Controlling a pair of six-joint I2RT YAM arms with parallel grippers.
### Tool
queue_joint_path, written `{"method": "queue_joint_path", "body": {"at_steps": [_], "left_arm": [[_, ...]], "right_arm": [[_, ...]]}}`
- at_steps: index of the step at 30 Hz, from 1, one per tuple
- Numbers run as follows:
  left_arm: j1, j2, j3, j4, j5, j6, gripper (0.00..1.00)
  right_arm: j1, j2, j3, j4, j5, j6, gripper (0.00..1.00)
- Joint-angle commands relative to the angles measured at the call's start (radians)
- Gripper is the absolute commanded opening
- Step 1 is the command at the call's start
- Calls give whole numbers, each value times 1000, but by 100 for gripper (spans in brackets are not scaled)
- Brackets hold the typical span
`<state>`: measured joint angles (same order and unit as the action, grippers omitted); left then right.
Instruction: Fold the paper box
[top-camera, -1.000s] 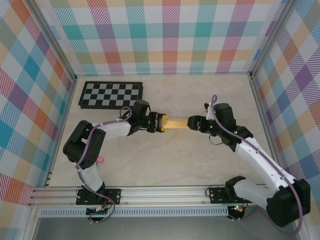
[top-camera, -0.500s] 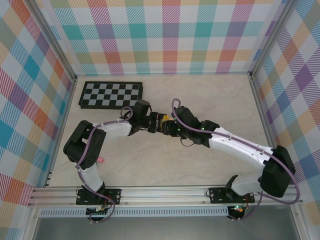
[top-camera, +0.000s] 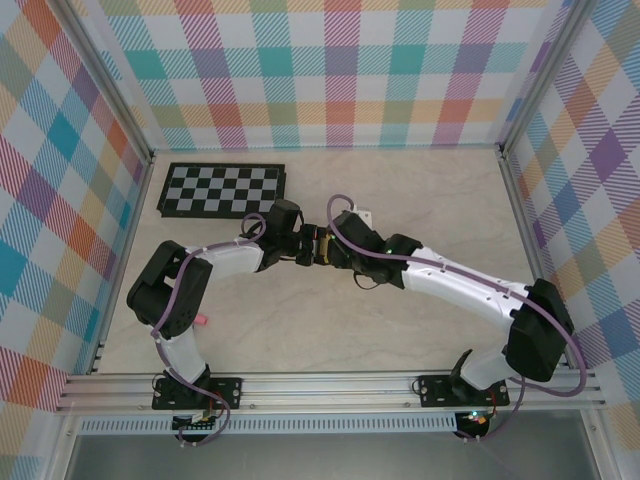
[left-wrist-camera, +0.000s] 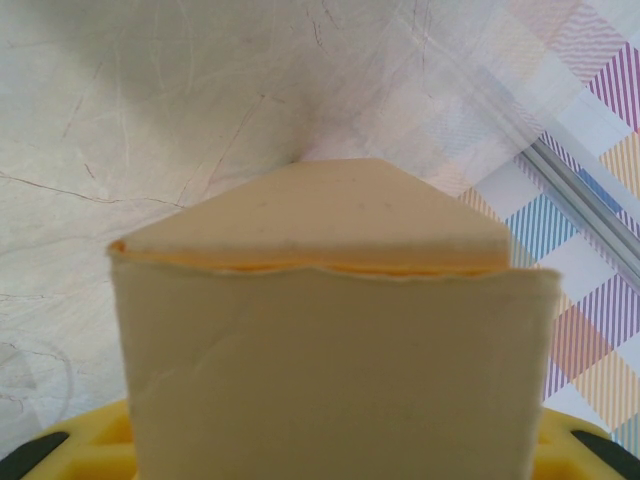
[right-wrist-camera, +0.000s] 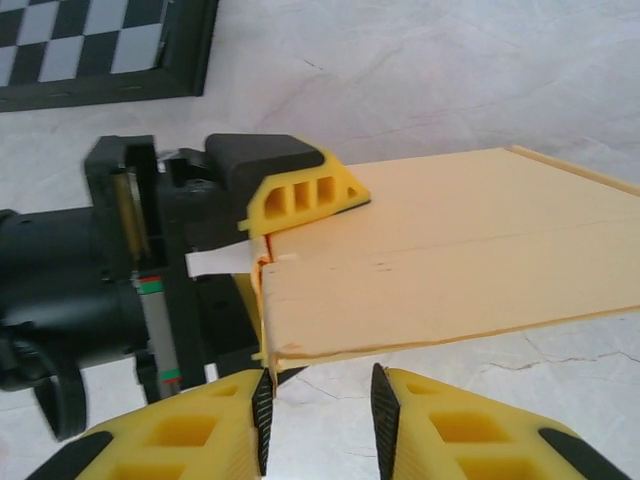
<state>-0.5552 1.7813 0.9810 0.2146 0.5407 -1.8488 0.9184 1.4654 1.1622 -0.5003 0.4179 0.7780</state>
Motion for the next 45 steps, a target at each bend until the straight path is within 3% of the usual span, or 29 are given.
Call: {"method": "queue_joint_path", "body": {"at_steps": [1,13,16,24,30,38,43,45], "left_arm": [[-14,29,-24,-80,-22,-22,30],[-15,35,-29,-64,-16,-21,29],[-15,38,-33,-57,-14,-24,29],[-15,35,-44,-42,-16,-28,29],[-15,33,-66,-14,-19,-38,29],[-14,49,-71,11,-16,-49,28],[-14,58,-67,18,-10,-44,27],[-14,59,-66,19,-7,-43,27]], "right_arm": [[6,21,7,-30,43,12,34],[6,24,-28,31,-2,5,34],[5,36,-30,49,-19,-2,23],[7,37,-81,127,-104,8,17],[10,22,-119,185,-115,-24,5],[10,-208,-301,280,-153,-100,23],[-39,-375,-321,114,-216,-170,34],[-85,-396,-271,49,-244,-216,43]]}}
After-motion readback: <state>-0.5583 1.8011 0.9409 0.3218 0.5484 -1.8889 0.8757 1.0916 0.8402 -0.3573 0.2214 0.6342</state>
